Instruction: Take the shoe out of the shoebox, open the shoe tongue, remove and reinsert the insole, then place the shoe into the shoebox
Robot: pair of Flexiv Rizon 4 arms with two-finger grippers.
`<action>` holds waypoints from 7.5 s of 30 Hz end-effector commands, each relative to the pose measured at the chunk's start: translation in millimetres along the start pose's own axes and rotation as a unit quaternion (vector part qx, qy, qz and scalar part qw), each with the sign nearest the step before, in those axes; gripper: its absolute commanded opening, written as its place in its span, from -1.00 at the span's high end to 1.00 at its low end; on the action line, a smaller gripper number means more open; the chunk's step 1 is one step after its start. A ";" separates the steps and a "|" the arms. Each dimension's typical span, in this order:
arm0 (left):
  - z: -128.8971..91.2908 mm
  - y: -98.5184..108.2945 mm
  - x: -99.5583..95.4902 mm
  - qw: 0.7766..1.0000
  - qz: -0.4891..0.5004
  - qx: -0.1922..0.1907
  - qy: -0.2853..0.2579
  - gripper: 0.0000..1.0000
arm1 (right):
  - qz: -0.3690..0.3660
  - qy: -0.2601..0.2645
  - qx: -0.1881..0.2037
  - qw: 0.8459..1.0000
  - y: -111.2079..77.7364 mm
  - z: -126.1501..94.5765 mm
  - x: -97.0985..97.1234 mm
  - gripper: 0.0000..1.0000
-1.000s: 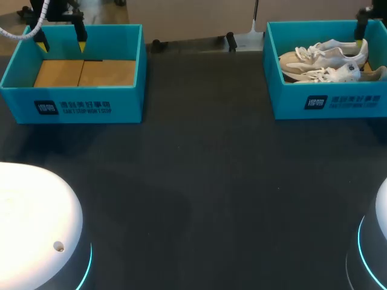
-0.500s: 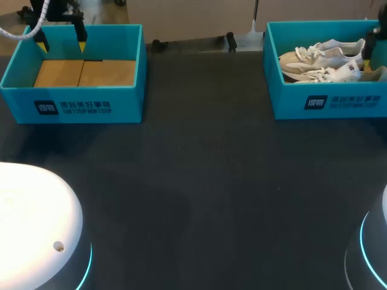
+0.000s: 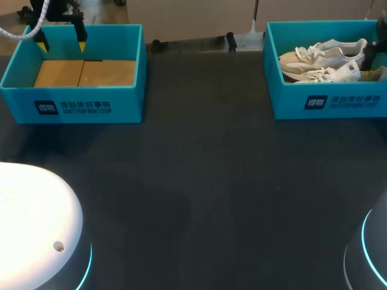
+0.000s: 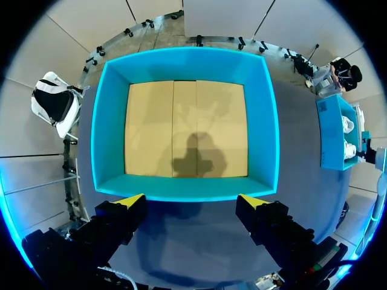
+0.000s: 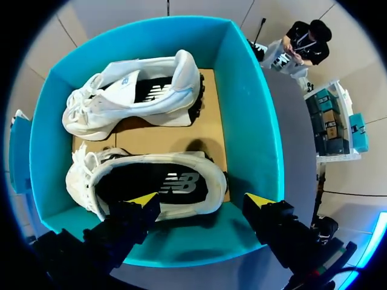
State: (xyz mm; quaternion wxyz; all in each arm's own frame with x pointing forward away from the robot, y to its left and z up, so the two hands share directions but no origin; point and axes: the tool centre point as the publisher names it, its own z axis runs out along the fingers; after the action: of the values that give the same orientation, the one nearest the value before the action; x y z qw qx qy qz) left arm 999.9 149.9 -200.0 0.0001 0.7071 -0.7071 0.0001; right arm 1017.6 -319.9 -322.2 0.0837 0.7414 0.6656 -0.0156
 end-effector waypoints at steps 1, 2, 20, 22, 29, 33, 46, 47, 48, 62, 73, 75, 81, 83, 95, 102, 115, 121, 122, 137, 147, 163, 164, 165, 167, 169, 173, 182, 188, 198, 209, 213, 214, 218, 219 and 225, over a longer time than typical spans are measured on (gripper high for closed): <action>0.0 0.0 0.0 1.000 0.000 0.000 0.000 -1.00 | 0.000 0.001 0.012 1.000 10.9 11.4 -1.6 -0.73; 0.0 0.0 0.0 1.000 0.000 0.000 0.000 -1.00 | -0.001 0.001 0.014 1.000 11.2 13.0 -2.0 -0.76; 0.0 0.0 0.0 1.000 0.000 0.000 0.000 -1.00 | -0.004 -0.007 0.023 1.000 14.3 41.8 -10.6 -0.47; 0.0 0.0 0.0 1.000 0.000 0.000 0.000 -1.00 | -0.005 -0.009 0.024 1.000 15.4 44.5 -10.1 -0.11; 0.0 0.0 0.0 1.000 0.000 0.000 0.000 -1.00 | -0.010 -0.019 0.035 0.999 15.8 50.8 -9.8 1.00; 0.0 0.0 0.0 1.000 0.000 0.000 0.000 -1.00 | -0.007 -0.025 0.040 0.999 12.6 52.1 -13.1 1.00; 0.0 0.0 0.0 1.000 0.000 0.000 0.000 -1.00 | 0.003 -0.036 0.014 0.999 5.3 -5.9 -17.5 1.00; 0.0 0.0 0.0 1.000 0.000 0.000 0.000 -1.00 | 0.004 -0.042 0.011 0.999 6.6 -14.1 -17.8 1.00; 0.0 0.0 0.0 1.000 0.000 0.000 0.000 -1.00 | 0.004 -0.037 0.009 0.999 7.5 -20.7 -18.1 1.00; 0.0 0.0 0.0 1.000 0.000 0.000 0.000 -1.00 | 0.004 -0.071 0.013 0.997 19.2 -106.2 -15.5 1.00; 0.0 0.0 0.0 1.000 0.000 0.000 0.000 -1.00 | 0.004 -0.077 0.034 0.996 24.0 -153.7 -9.5 1.00; 0.0 0.0 0.0 1.000 0.000 0.000 0.000 -1.00 | 0.004 -0.077 0.034 0.996 24.0 -153.7 -9.5 1.00; 0.0 0.0 0.0 1.000 0.000 0.000 0.000 -1.00 | 0.004 -0.077 0.034 0.996 24.0 -153.7 -9.5 1.00; 0.0 0.0 0.0 1.000 0.000 0.000 0.000 -1.00 | 0.004 -0.077 0.034 0.996 24.0 -153.7 -9.5 1.00; 0.0 0.0 0.0 1.000 0.000 0.000 0.000 -1.00 | -0.008 -0.077 0.013 0.997 4.1 -169.5 -3.0 1.00; 0.0 0.0 0.0 1.000 0.000 0.000 0.000 -1.00 | 0.005 -0.081 0.011 0.997 -37.4 -189.3 30.2 1.00; 0.0 0.0 0.0 1.000 0.000 0.000 0.000 -1.00 | 0.016 -0.105 -0.003 0.994 -118.9 -218.2 120.2 1.00; 0.0 0.0 0.0 1.000 0.000 0.000 0.000 -1.00 | 0.006 -0.114 -0.003 0.993 -153.3 -229.0 162.5 1.00; 0.0 0.0 0.0 1.000 0.000 0.000 0.000 -1.00 | 0.002 -0.115 -0.003 0.993 -159.3 -231.0 169.6 1.00; 0.0 0.0 0.0 1.000 0.000 0.000 0.000 -1.00 | 0.016 -0.107 -0.007 0.994 -241.7 -259.5 245.3 1.00; 0.0 0.0 0.0 1.000 0.000 0.000 0.000 -1.00 | 0.019 -0.129 0.006 0.991 -295.9 -270.6 269.3 1.00; 0.0 0.0 0.0 1.000 0.000 0.000 0.000 -1.00 | 0.012 -0.126 0.027 0.992 -351.8 -267.9 308.7 1.00; 0.0 0.0 0.0 1.000 0.000 0.000 0.000 -1.00 | 0.012 -0.126 0.028 0.992 -353.7 -268.0 310.6 1.00; 0.0 0.0 0.0 1.000 0.000 0.000 0.000 -1.00 | 0.012 -0.126 0.028 0.992 -355.1 -268.4 312.3 1.00; 0.0 0.0 0.0 1.000 0.000 0.000 0.000 -1.00 | 0.010 -0.128 0.027 0.991 -357.3 -269.3 314.8 1.00; 0.0 0.0 0.0 1.000 0.000 0.000 0.000 -1.00 | 0.010 -0.128 0.026 0.991 -359.1 -270.1 317.1 1.00; 0.0 0.0 0.0 1.000 0.000 0.000 0.000 -1.00 | 0.015 -0.127 0.042 0.991 -360.6 -269.4 319.2 1.00; 0.0 0.0 0.0 1.000 0.000 0.000 0.000 -1.00 | 0.015 -0.127 0.042 0.991 -360.6 -269.4 319.2 1.00; 0.0 0.0 0.0 1.000 0.000 0.000 0.000 -1.00 | 0.015 -0.127 0.042 0.991 -360.6 -269.4 319.2 1.00; 0.0 0.0 0.0 1.000 0.000 0.000 0.000 -1.00 | 0.001 -0.110 0.006 0.994 -350.3 -233.7 342.2 1.00; 0.0 0.0 0.0 1.000 0.000 0.000 0.000 -1.00 | -0.033 -0.088 0.020 0.995 -355.2 -176.2 359.6 1.00; 0.0 0.0 0.0 1.000 0.000 0.000 0.000 -1.00 | -0.043 -0.090 0.021 0.995 -354.6 -156.2 362.7 1.00; 0.0 0.0 0.0 1.000 0.000 0.000 0.000 -1.00 | -0.045 -0.086 0.023 0.995 -354.2 -151.6 363.0 1.00; 0.0 0.0 0.0 1.000 0.000 0.000 0.000 -1.00 | -0.054 -0.098 0.026 0.993 -352.9 -131.5 366.4 1.00; 0.0 0.0 0.0 1.000 0.000 0.000 0.000 -1.00 | -0.056 -0.103 0.026 0.993 -352.8 -126.8 367.5 1.00; 0.0 0.0 0.0 1.000 0.000 0.000 0.000 -1.00 | -0.057 -0.117 0.034 0.991 -353.5 -99.3 369.3 1.00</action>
State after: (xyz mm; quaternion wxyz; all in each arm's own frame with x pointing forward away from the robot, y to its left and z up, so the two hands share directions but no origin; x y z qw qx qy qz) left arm 1000.0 149.9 -200.0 0.0000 0.7071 -0.7072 0.0002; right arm 697.2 85.9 -295.2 0.1348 0.6972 0.6936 -0.1211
